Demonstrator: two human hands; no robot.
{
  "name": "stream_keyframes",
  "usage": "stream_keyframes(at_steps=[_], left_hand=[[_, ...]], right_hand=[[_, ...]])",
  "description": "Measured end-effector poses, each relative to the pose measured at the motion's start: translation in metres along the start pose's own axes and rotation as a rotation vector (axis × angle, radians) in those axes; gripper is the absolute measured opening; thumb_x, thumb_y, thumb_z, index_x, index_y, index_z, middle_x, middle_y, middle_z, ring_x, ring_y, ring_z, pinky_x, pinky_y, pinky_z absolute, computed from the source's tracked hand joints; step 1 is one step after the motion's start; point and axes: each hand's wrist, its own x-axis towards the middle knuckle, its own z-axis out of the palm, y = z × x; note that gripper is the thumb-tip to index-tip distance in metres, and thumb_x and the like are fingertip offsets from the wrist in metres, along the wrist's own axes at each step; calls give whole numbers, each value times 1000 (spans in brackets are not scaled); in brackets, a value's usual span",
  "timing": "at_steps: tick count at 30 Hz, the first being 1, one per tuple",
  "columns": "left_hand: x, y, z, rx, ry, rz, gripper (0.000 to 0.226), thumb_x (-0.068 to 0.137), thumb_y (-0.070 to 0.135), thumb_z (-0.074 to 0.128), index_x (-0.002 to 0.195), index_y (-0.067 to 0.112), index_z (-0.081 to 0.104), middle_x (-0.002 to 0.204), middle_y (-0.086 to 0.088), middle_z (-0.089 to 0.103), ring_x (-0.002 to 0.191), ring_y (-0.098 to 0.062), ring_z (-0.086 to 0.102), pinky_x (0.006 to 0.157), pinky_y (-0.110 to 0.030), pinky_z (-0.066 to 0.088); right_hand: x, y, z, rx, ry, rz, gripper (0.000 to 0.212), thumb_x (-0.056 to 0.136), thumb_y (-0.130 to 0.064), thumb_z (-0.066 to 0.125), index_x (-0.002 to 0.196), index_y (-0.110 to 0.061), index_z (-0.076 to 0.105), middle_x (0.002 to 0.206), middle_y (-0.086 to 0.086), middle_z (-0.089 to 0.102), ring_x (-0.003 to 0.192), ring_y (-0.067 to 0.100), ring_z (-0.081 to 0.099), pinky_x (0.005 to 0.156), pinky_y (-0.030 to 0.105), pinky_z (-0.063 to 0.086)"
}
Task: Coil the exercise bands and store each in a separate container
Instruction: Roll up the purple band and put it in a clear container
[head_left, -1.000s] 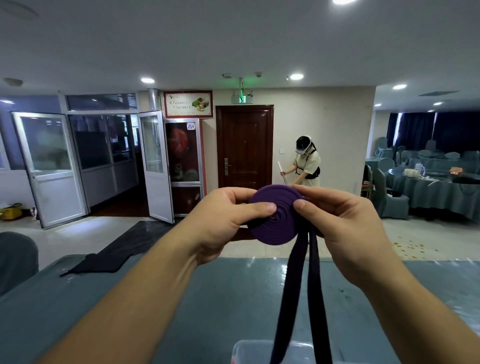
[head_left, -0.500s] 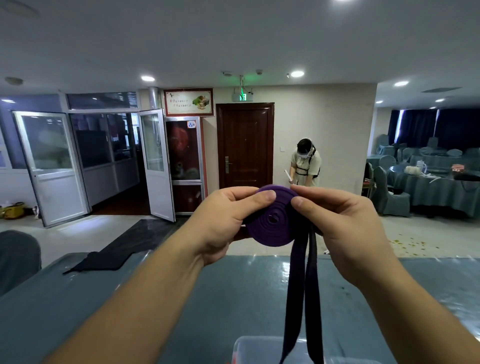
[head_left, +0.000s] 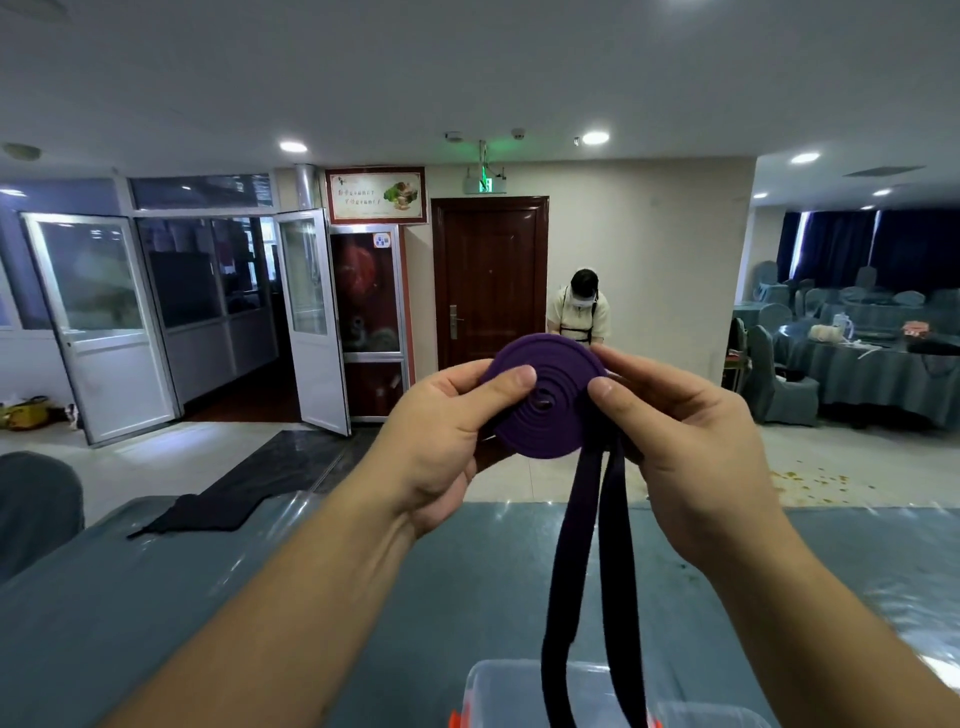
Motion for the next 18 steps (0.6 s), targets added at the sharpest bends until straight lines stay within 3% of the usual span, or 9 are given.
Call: stream_keyframes(at_steps=[6,11,14,16,18], left_hand=[[-1,5,-10,225,-82,-42,29,87,13,79,116,14,76,106,-13,80,89,-21,77,70,-27,61],[1,-5,-6,88,-45,-5,37,78,23,79,114,15,78,113,-14,78,97,-22,75,79,-34,63],[0,-10,-8,57,-68,-56,44,77,21,80,120,13,75,118,-16,76,102,-23,73,86,-39,64],[-1,-4,-10,144,-111,-82,39,80,17,81,119,14,76,113,-14,78,97,-21,76,76,-33,64],[0,1,-11,207,-130,-78,33,81,16,81,114,15,78,106,-11,80,89,-17,77,68,-25,60]], right_hand=[[-1,3,-6,-51,-34,33,35,75,-21,78,109,-16,80,104,9,82,100,28,79,87,32,63],[-3,10,-4,73,39,36,33,76,-22,79,108,-16,82,106,11,82,101,25,79,86,27,62],[-3,9,-9,100,21,81,31,77,-18,77,107,-12,82,99,13,82,79,12,78,73,20,61],[-3,8,-11,115,3,109,31,76,-15,76,105,-8,82,93,15,81,68,10,75,65,17,59],[-2,9,-12,153,3,130,30,75,-13,77,104,-8,82,98,18,81,76,17,79,66,20,61]])
